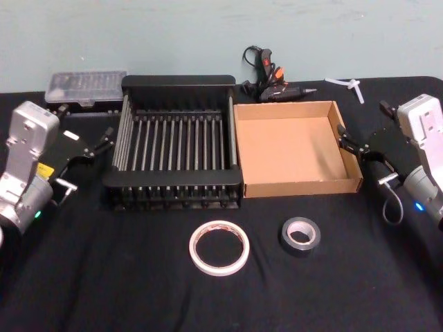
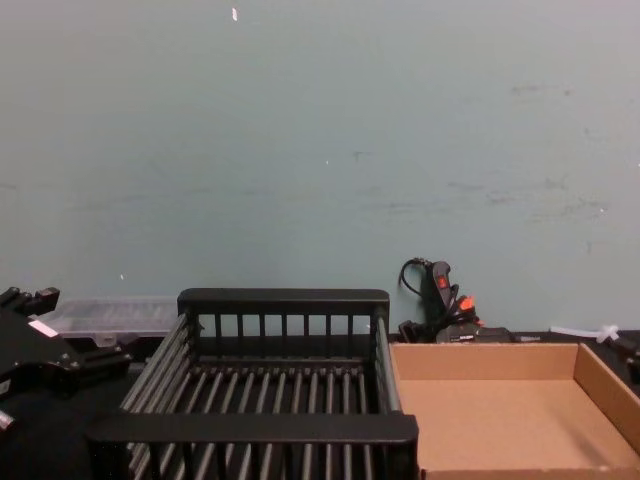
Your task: Pick up the white tape and place it into the black box , Pick up the silver tape and place it into the brown box.
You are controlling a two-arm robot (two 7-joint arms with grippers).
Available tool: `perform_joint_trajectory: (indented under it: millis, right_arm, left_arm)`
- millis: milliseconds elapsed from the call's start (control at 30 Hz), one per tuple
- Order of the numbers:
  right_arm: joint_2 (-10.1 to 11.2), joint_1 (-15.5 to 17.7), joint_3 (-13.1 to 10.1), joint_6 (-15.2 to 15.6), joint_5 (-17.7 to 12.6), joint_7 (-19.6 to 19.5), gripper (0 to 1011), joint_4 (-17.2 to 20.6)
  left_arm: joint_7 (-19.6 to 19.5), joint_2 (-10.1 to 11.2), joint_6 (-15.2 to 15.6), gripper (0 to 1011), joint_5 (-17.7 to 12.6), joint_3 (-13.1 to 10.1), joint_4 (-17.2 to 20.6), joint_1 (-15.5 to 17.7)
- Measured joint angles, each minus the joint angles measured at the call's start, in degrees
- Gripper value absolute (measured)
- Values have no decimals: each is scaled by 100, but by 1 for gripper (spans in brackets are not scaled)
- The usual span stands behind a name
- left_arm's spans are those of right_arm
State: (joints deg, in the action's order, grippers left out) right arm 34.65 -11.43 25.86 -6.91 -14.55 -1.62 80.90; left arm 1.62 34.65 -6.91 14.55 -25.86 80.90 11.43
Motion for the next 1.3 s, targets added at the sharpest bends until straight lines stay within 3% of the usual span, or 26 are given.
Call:
perform_joint_trajectory:
  millis: [333,733,1300]
  right_arm:
    - [0,0,0,0,0,0,1002,0]
    - [-24,202,-270,157,-142,232,1002,331]
    - [11,725,-603,1348,-626,656,1003,1333]
  left_arm:
    - [0,0,0,1001,0,0,0,0]
    - [0,0,0,1001,0,0,0,0]
    - [0,0,0,1002,0,0,0,0]
